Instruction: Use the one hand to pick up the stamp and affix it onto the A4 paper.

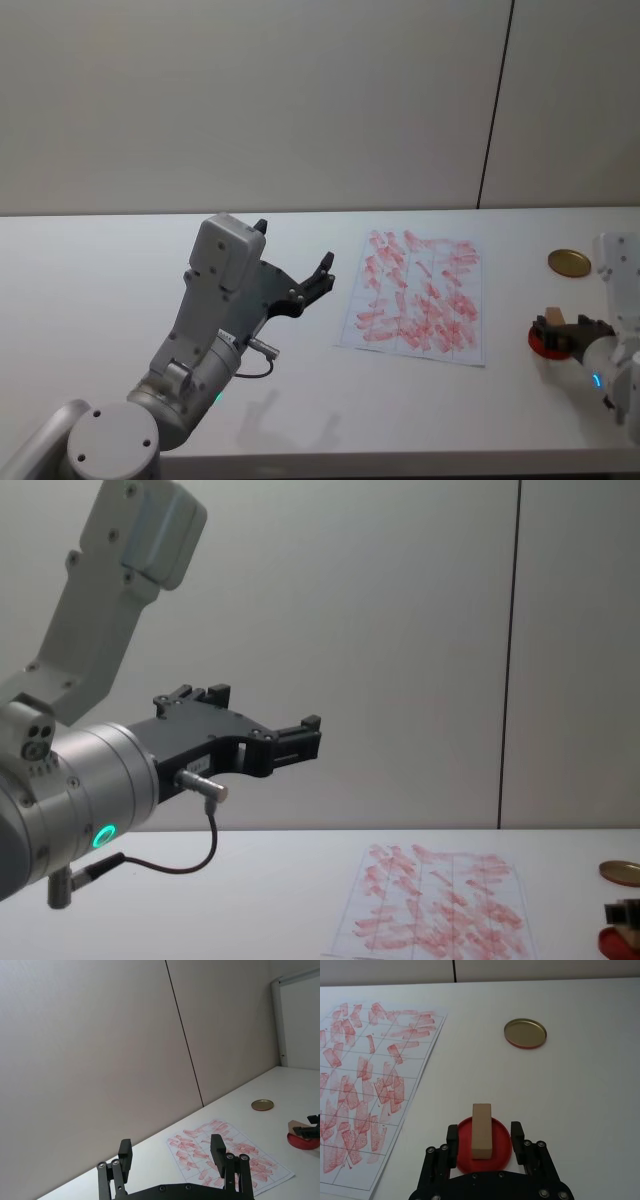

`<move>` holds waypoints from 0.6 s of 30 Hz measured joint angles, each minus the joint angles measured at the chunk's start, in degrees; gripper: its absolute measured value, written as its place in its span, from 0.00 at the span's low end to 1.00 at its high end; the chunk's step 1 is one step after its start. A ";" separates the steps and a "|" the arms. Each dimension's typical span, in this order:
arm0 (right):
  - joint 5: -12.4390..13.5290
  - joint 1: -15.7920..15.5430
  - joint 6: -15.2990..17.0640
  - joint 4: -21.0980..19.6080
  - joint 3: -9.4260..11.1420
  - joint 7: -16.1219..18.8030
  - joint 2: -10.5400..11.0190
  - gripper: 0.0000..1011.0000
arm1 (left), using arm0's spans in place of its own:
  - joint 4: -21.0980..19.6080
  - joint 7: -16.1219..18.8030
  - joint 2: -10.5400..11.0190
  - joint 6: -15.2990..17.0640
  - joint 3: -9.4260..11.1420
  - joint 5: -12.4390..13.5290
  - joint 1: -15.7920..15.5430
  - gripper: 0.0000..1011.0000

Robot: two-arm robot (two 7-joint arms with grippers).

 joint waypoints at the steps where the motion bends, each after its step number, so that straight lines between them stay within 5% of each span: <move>1: -0.17 0.28 0.21 0.42 -0.07 -0.16 -0.12 0.63 | 0.00 0.00 0.00 0.00 0.00 0.00 0.00 0.98; 14: -1.00 1.79 1.31 3.28 -0.35 -1.33 -0.82 0.23 | 0.00 0.00 0.00 0.00 0.00 0.00 0.00 0.98; 18: -1.13 2.05 1.52 3.79 -0.35 -1.68 -0.98 0.21 | 0.00 0.00 0.00 0.00 0.00 0.00 0.00 0.98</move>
